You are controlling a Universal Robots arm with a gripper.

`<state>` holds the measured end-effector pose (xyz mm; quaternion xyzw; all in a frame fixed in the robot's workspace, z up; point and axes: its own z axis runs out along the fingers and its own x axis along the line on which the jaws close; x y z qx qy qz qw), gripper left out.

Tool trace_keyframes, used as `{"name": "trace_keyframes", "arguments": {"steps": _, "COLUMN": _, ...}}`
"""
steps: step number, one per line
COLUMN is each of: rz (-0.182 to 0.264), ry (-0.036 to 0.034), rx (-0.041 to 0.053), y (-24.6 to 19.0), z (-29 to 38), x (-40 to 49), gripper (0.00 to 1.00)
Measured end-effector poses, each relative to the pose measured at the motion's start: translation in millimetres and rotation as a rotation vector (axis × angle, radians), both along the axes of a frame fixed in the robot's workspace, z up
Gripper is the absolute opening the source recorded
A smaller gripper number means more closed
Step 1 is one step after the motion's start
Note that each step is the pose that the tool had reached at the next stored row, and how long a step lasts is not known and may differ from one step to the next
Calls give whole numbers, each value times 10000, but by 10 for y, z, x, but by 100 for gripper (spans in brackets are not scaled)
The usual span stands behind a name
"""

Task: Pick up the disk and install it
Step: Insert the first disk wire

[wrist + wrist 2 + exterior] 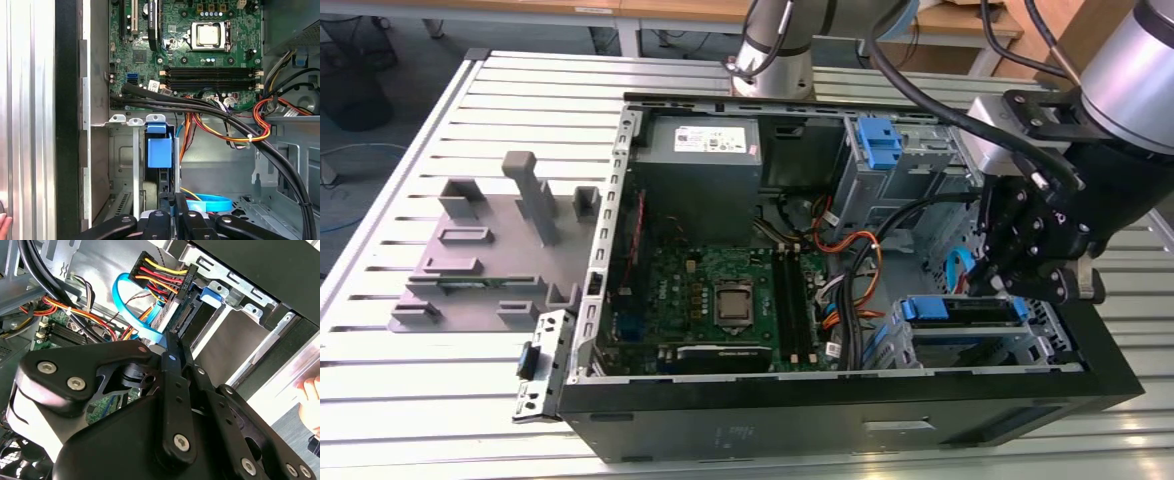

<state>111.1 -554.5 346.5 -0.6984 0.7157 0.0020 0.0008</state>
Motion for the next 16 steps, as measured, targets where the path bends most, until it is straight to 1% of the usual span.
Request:
{"name": "trace_keyframes", "arguments": {"steps": 6, "rz": 1, "ry": 0, "rx": -1, "y": -23, "z": -51, "x": 1, "gripper": 16}}
{"name": "trace_keyframes", "arguments": {"steps": 8, "rz": 1, "ry": 0, "rx": 8, "y": -24, "z": -53, "x": 0, "gripper": 16}}
{"name": "trace_keyframes", "arguments": {"steps": 11, "rz": 1, "ry": 0, "rx": 49, "y": -24, "z": -66, "x": 0, "gripper": 16}}
{"name": "trace_keyframes", "arguments": {"steps": 16, "rz": 2, "ry": 0, "rx": 45, "y": -25, "z": -75, "x": 0, "gripper": 16}}
